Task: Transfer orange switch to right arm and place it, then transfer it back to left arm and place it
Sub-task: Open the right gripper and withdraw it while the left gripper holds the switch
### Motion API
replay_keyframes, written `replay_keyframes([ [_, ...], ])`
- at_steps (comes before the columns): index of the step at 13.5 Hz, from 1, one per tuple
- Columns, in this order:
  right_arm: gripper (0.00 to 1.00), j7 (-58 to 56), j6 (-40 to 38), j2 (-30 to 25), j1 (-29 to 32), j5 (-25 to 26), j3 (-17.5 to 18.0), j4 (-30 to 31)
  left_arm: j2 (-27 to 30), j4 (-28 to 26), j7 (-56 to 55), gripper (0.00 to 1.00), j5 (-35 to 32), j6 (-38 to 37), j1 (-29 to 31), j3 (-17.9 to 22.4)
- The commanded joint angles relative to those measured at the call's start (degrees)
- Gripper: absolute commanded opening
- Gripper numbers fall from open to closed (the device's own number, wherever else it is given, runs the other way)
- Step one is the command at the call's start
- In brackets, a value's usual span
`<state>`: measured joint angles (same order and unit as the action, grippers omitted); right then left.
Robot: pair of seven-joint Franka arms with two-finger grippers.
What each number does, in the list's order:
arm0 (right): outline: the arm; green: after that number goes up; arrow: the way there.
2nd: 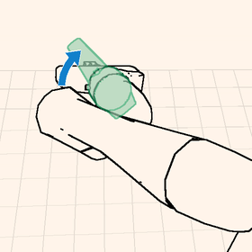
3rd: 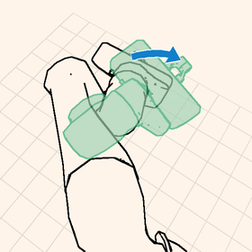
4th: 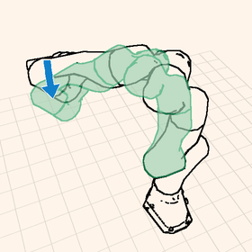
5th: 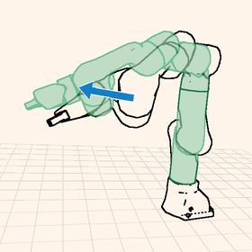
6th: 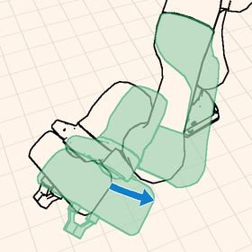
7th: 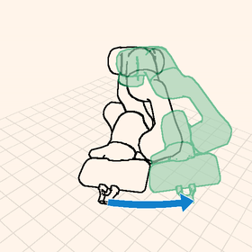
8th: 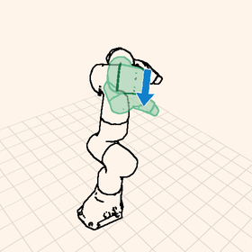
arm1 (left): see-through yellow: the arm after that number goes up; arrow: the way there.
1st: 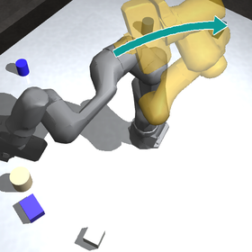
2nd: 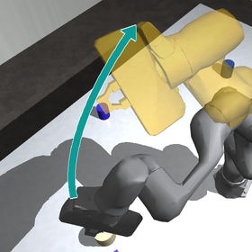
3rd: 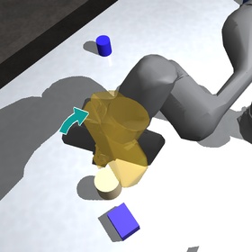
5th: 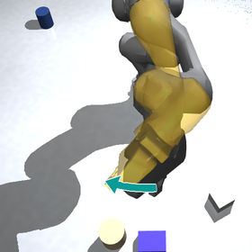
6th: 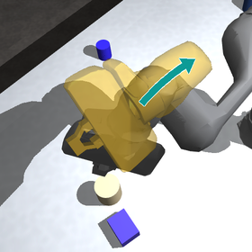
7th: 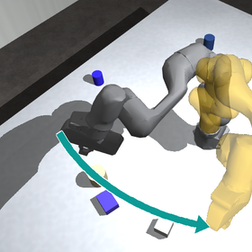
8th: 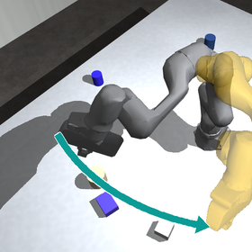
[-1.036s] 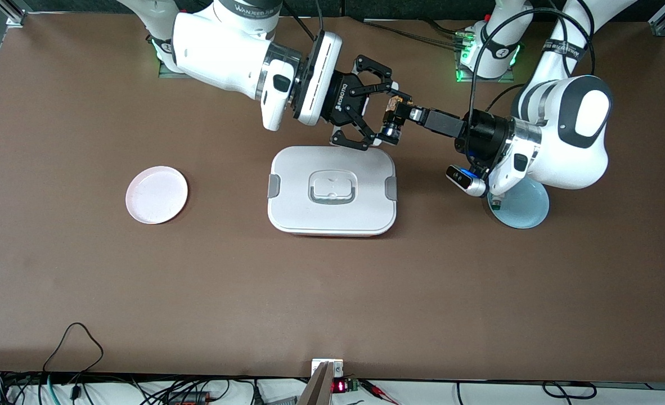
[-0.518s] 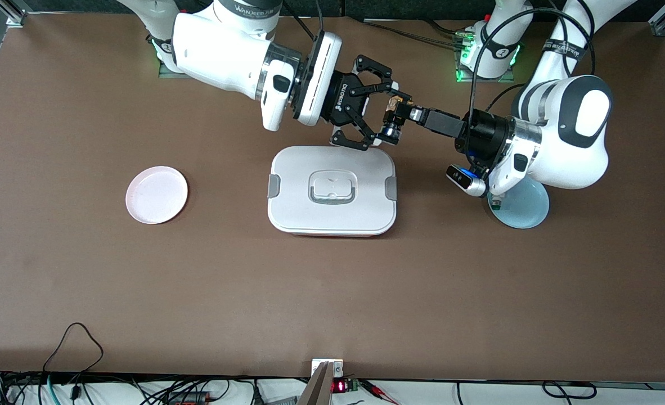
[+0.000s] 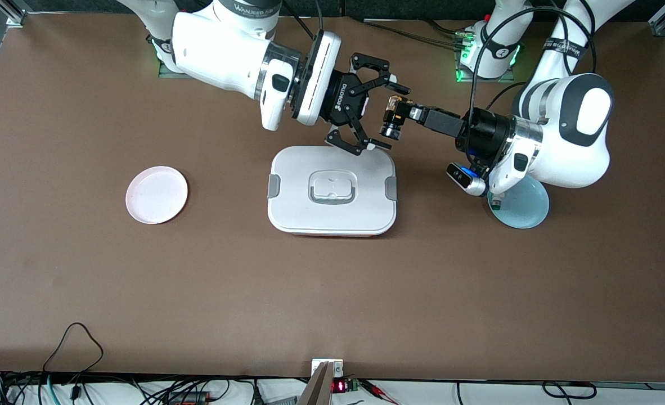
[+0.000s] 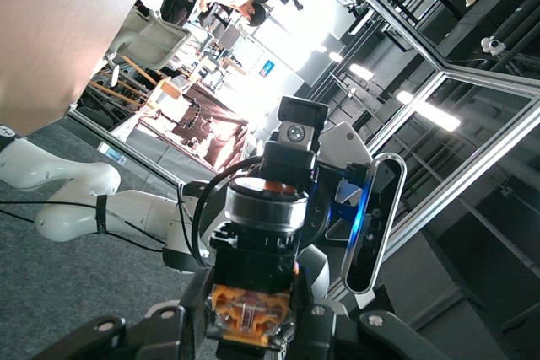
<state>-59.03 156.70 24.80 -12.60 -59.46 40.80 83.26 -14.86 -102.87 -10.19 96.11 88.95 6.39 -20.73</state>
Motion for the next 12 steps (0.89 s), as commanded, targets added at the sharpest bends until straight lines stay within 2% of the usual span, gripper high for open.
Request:
replay_keyframes([
  [1, 1.00, 0.3, 0.3, -0.9, 0.4, -1.1, 0.2, -0.3, 1.1, -0.2, -1.1, 0.04, 0.2, 0.4, 0.6, -0.4],
  [4, 1.00, 0.3, -1.0, -3.5, 3.5, -1.4, 0.1, 0.0, 1.1, -0.2, -1.2, 0.04, 0.1, 0.4, 0.6, -0.4],
  [6, 1.00, 0.2, -4.7, -6.2, 6.7, -1.3, -0.5, 0.8, 1.0, -0.2, -1.0, 0.04, -0.2, 0.4, 0.6, -0.1],
  [7, 1.00, -0.1, -7.7, -8.0, 8.1, -1.3, -1.8, 2.2, 0.9, -0.1, -0.4, 0.04, -2.6, 0.4, 0.6, -0.1],
  [9, 1.00, -0.5, -14.5, -10.9, 8.8, -1.2, -7.1, 3.7, 0.2, 3.4, 0.7, 0.04, -11.3, 0.3, 0.6, 0.0],
  [12, 1.00, -0.6, -23.3, -13.8, 9.0, -0.7, -15.4, 5.8, -1.3, 10.2, 2.0, 0.04, -28.5, -1.4, 0.2, -0.2],
])
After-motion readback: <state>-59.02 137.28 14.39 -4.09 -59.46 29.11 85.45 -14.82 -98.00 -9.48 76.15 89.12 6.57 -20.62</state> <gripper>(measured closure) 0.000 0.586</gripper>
